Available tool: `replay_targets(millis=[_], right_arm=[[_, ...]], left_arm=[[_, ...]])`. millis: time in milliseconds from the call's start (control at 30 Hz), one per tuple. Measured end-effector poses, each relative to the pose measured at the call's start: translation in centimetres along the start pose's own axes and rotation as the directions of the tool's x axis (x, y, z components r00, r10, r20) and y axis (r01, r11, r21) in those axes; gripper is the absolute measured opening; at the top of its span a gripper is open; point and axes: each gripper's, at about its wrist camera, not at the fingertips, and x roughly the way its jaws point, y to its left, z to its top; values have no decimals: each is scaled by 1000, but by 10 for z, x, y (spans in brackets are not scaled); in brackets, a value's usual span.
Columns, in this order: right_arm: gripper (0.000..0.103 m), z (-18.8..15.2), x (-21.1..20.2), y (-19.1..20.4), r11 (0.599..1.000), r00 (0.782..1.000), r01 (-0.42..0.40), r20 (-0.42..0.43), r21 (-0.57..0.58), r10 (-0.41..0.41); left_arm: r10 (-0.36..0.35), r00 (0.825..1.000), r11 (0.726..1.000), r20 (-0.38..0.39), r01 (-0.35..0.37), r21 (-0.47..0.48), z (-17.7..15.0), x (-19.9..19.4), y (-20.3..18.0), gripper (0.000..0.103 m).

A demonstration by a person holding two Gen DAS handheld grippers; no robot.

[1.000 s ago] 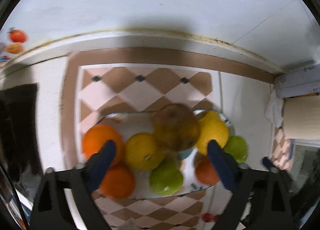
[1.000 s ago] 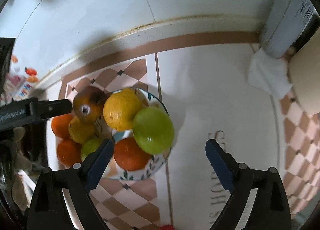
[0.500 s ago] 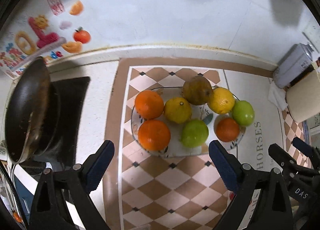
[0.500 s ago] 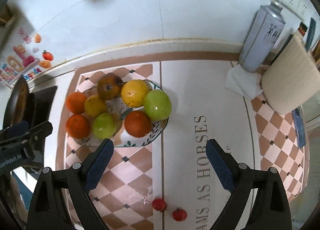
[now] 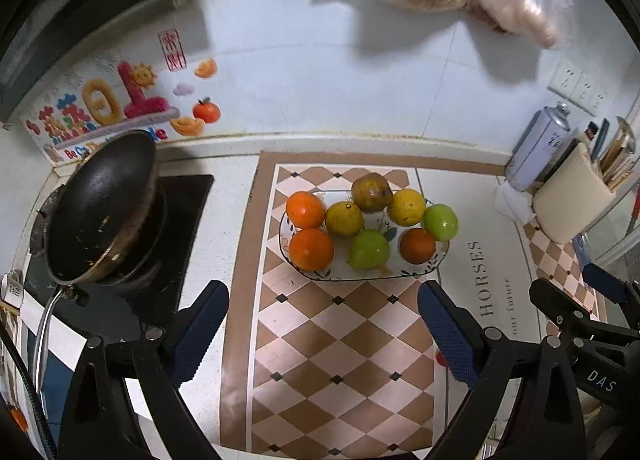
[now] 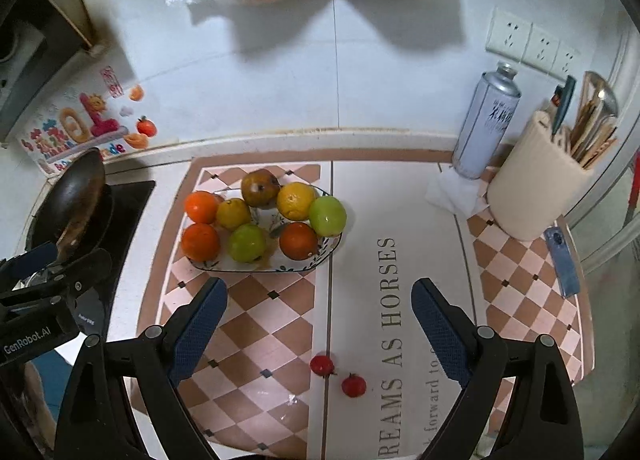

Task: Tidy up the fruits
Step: 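Open both tools and lift them away from the plate, then grasp a red tomato with the left tool while the right tool grasps the other tomato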

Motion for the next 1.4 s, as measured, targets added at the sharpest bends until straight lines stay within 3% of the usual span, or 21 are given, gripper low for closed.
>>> replay_targets(millis=[467,833,1133,1267,1400], right_arm=[[95,-28,-88,8,1000,993,-18,115,0,18],[95,-30,-101,12,999,990,-33,137,13,31],[96,-26,-75,-6,992,992,-90,94,85,82],[96,-34,-34,-37,975,992,-129,9,183,130],[96,-60,32,-78,957,987,-62,-126,283,101]], left_arm=[[-15,995,1000,97,16,-4,-30,-69,7,97],[-19,993,1000,112,19,4,-36,-84,10,97],[-23,995,1000,98,24,-7,-31,-69,6,97],[3,999,1000,52,-4,23,-28,-40,-8,100],[45,999,996,2,-45,74,-34,-3,-29,100]])
